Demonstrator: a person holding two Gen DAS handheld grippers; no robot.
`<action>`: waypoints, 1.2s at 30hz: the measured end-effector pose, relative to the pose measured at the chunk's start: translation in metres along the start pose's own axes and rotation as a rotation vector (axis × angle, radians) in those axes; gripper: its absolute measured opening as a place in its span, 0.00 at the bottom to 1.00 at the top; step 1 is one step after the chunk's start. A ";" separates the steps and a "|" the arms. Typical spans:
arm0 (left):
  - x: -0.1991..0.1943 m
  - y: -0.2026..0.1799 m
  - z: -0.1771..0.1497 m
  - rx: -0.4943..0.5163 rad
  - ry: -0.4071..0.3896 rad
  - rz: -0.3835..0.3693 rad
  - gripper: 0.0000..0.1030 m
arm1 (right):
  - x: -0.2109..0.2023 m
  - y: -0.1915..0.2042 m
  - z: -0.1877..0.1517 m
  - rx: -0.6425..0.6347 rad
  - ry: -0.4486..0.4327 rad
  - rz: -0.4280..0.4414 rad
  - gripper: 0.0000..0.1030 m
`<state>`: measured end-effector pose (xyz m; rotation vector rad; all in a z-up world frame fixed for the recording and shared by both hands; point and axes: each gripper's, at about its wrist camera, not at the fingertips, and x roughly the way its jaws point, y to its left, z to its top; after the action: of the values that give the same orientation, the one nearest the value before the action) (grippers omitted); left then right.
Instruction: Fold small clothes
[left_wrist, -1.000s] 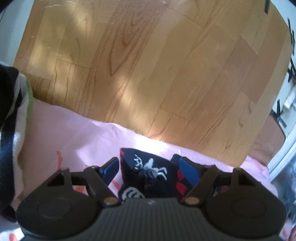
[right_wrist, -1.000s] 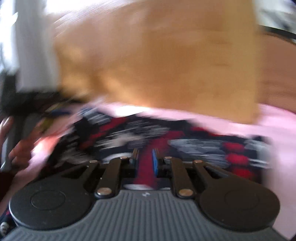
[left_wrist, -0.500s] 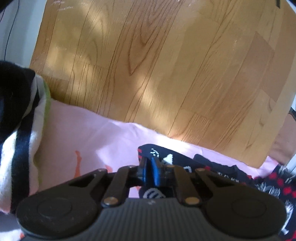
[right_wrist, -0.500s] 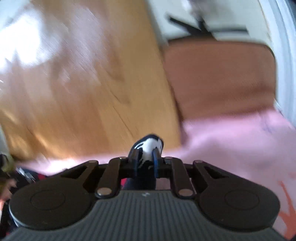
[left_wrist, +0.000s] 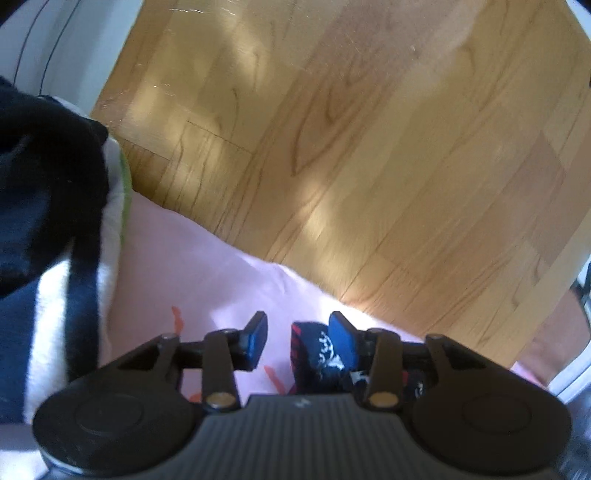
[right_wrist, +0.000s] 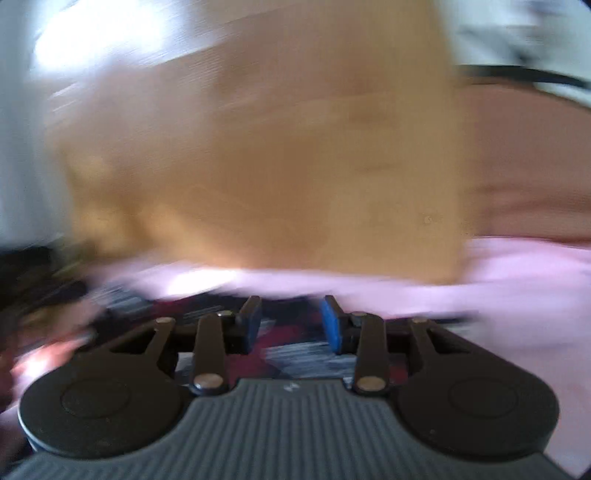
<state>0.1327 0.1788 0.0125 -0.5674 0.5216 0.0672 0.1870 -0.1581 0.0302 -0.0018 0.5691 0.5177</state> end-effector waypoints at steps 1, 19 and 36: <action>0.000 0.002 0.001 -0.001 -0.003 -0.001 0.38 | 0.012 0.023 -0.001 -0.053 0.031 0.053 0.40; 0.002 0.047 0.023 -0.158 0.009 -0.059 0.44 | 0.090 0.084 0.045 0.391 -0.013 0.197 0.09; -0.014 -0.017 0.009 0.147 -0.043 -0.028 0.56 | 0.012 0.009 0.000 0.328 -0.071 -0.187 0.15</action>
<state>0.1279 0.1698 0.0343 -0.4285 0.4726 0.0144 0.1915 -0.1448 0.0255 0.2717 0.5730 0.2373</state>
